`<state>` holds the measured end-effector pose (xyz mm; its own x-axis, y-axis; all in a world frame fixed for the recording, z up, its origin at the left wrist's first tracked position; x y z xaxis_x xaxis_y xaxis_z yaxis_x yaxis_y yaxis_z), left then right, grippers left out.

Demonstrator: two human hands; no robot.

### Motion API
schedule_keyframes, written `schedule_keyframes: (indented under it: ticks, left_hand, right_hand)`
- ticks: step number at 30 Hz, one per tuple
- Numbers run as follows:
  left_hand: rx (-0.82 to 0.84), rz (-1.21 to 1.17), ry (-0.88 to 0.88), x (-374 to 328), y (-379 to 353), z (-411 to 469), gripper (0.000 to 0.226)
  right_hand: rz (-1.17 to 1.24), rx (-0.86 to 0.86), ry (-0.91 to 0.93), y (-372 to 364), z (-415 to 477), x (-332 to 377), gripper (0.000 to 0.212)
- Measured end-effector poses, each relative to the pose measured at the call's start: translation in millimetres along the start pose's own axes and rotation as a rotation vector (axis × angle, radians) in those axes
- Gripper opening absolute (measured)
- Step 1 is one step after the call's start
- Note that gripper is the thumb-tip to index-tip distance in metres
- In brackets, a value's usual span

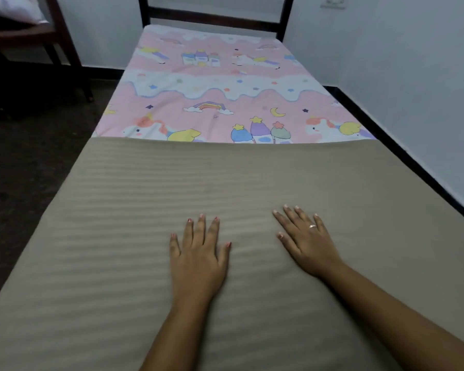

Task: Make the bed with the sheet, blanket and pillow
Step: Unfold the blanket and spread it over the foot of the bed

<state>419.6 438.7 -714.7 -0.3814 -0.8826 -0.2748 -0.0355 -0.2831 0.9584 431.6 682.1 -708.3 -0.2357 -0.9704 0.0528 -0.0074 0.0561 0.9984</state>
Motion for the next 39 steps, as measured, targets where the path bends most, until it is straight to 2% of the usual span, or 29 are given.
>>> schedule_keyframes:
  ticks: [10, 20, 30, 35, 39]
  left_hand:
    - [-0.008, 0.05, 0.013, -0.6, -9.6, 5.3, 0.062]
    - [-0.052, 0.162, 0.102, -13.9, -20.7, 9.8, 0.071]
    - [-0.067, 0.225, 0.109, -10.2, -19.6, 5.5, 0.066]
    - [-0.041, 0.219, 0.12, -16.8, -9.6, -0.4, 0.072]
    - [-0.019, 0.172, 0.196, -33.7, -9.1, -9.0, 0.077]
  right_hand:
    - [0.035, -0.071, -0.006, -8.3, 1.3, -2.5, 0.053]
    - [0.104, -0.199, 0.041, -26.2, 4.8, -9.1, 0.054]
    - [0.182, -0.253, 0.056, -26.3, 0.4, -6.2, 0.052]
    - [0.167, -0.178, -0.082, -6.5, -3.3, -21.0, 0.049]
    - [0.059, -0.108, -0.246, 9.8, -10.3, -117.8, 0.053]
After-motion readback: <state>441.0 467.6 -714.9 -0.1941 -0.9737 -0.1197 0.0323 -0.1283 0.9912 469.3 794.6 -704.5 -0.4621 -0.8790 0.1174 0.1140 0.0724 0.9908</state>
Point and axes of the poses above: each hand's wrist, its own z-axis towards the middle knuckle, its own y-axis out of the back of the hand, x = y × z, the point moved 2 cm from there along z, towards the middle knuckle, and after that the axes turned 13 degrees about -y, right-handed, at the moved point
